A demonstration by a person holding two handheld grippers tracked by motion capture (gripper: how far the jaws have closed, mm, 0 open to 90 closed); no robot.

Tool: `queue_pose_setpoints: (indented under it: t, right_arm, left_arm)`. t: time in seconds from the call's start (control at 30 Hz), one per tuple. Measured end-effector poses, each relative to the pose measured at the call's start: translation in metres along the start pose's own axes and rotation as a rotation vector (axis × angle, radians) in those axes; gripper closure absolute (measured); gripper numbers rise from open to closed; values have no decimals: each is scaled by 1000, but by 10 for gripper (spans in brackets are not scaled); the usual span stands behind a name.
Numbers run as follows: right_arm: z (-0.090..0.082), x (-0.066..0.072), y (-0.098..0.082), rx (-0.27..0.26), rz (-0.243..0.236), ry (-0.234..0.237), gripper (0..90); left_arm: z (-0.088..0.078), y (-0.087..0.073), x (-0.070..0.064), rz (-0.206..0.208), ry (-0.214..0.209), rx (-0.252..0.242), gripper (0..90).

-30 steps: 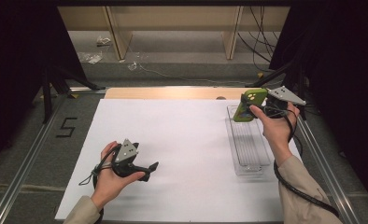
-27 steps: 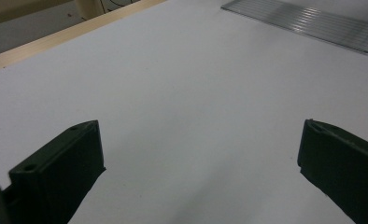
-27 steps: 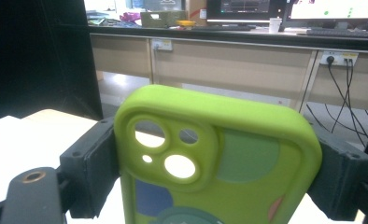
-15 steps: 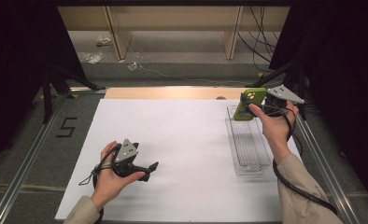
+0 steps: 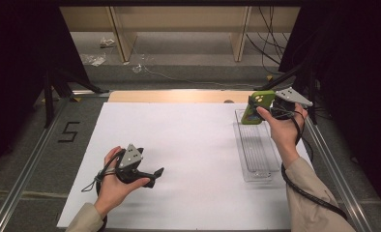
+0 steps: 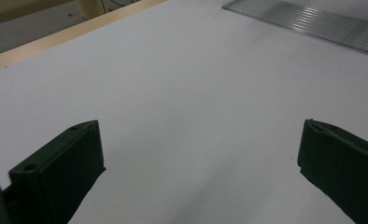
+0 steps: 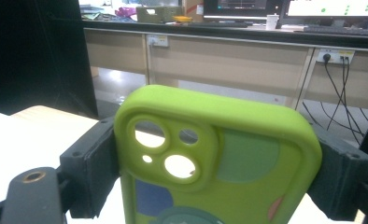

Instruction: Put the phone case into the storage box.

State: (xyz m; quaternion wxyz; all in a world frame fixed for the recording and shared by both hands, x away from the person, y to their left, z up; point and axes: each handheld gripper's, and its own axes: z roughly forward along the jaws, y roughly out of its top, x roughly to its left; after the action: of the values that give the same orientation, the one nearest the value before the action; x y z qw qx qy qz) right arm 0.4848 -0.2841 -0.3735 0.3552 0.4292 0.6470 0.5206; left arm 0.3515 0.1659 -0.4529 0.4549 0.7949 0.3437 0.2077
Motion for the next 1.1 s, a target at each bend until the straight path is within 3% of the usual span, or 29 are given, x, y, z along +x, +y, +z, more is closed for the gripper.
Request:
queue_pose_setpoints:
  t: [1.1]
  right_arm:
    - [11, -5, -4, 16, -3, -14, 164]
  left_arm:
    - [0, 0, 0, -5, -6, -3, 0]
